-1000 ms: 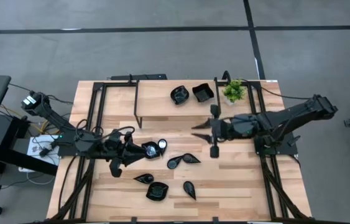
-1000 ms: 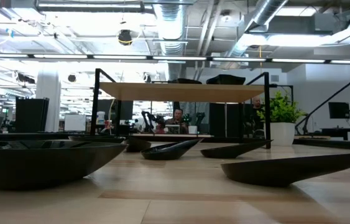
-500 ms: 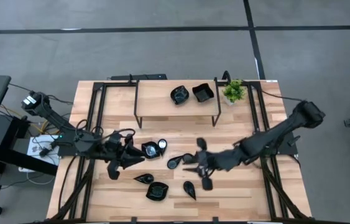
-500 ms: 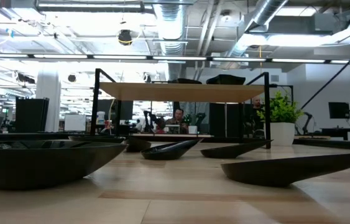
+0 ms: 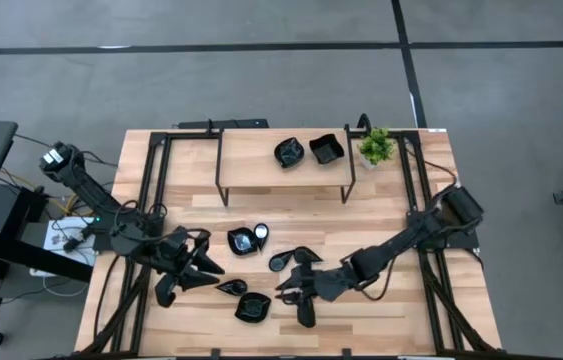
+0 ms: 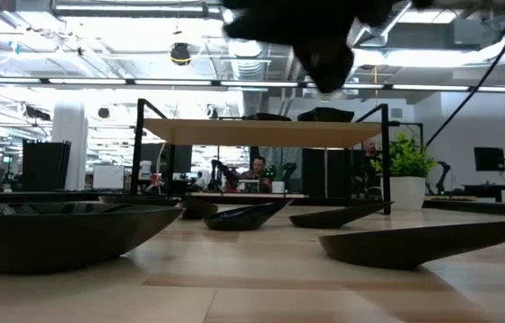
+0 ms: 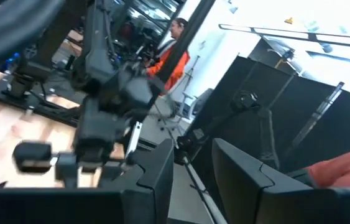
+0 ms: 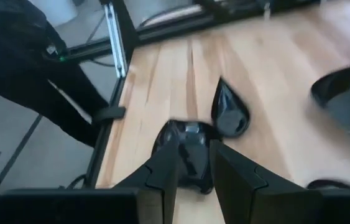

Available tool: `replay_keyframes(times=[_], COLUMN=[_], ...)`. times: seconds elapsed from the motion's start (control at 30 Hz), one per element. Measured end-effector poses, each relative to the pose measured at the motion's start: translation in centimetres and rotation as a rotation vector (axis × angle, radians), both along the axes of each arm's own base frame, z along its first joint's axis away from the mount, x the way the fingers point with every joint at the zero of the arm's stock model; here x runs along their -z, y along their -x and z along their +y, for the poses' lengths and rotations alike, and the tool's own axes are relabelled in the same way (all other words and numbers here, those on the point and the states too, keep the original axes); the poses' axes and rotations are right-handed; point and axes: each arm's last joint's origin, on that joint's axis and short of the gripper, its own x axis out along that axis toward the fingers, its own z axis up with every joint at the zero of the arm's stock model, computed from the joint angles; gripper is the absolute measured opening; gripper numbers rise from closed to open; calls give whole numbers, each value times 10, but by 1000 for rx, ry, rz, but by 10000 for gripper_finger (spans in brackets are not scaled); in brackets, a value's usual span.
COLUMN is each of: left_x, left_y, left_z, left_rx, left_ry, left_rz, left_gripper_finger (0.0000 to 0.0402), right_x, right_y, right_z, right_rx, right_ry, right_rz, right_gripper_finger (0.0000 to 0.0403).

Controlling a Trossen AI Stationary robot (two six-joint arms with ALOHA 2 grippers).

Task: Pick & Place Mini shaped plates
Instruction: Stack the black leaf shaped plate on the black leaf shaped plate on the shelf

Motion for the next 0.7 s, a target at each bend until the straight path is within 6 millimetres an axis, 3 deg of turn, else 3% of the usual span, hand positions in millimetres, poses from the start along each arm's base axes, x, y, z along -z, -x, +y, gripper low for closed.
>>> replay_keyframes(times=[0.13, 0.27, 0.5, 0.7], left_x=[0, 0, 0, 0], left_y=[5, 8, 9, 9], left_z=[-5, -8, -9, -9], left_rx=[30, 52, 58, 58], left_ry=[-1, -1, -1, -3], left_rz=[0, 0, 0, 2], left_gripper_finger=[113, 113, 113, 113], right_x=[28, 42, 40, 35], right_y=[-12, -31, -58, -64], right_z=[8, 20, 36, 29], right_rx=[-6, -42, -109, -118], right_ry=[-35, -55, 55, 153], right_rz=[43, 70, 110, 184], right_gripper_finger=[88, 88, 88, 88])
